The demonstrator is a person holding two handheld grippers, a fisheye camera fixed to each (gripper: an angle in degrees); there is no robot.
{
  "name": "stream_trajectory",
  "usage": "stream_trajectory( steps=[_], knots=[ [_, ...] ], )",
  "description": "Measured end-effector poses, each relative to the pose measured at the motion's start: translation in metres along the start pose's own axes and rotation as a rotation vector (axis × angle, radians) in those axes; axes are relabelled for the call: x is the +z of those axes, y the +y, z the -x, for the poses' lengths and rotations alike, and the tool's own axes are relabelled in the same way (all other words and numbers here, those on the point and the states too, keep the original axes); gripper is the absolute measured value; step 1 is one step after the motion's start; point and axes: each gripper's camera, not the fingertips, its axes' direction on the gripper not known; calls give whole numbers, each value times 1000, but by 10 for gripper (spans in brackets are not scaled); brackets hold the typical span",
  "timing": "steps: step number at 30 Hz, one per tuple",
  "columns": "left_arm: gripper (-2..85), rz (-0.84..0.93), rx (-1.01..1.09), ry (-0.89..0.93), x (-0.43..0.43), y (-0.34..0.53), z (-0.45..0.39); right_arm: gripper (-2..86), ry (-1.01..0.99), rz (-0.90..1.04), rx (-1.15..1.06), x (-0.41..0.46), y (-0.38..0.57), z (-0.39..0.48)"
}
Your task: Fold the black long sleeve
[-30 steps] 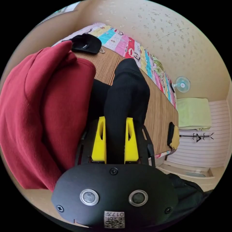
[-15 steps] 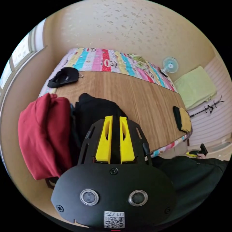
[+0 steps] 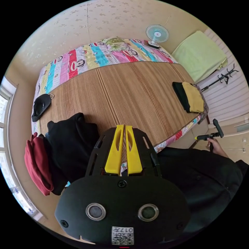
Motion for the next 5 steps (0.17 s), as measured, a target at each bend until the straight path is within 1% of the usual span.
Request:
stream_trajectory(
  steps=[3, 5],
  knots=[
    [-10, 15, -37, 125, 11, -32, -22, 2, -70, 8, 18, -8, -6, -22],
    [-10, 37, -105, 201, 26, -57, -41, 2, -111, 39, 29, -12, -12, -40]
  ],
)
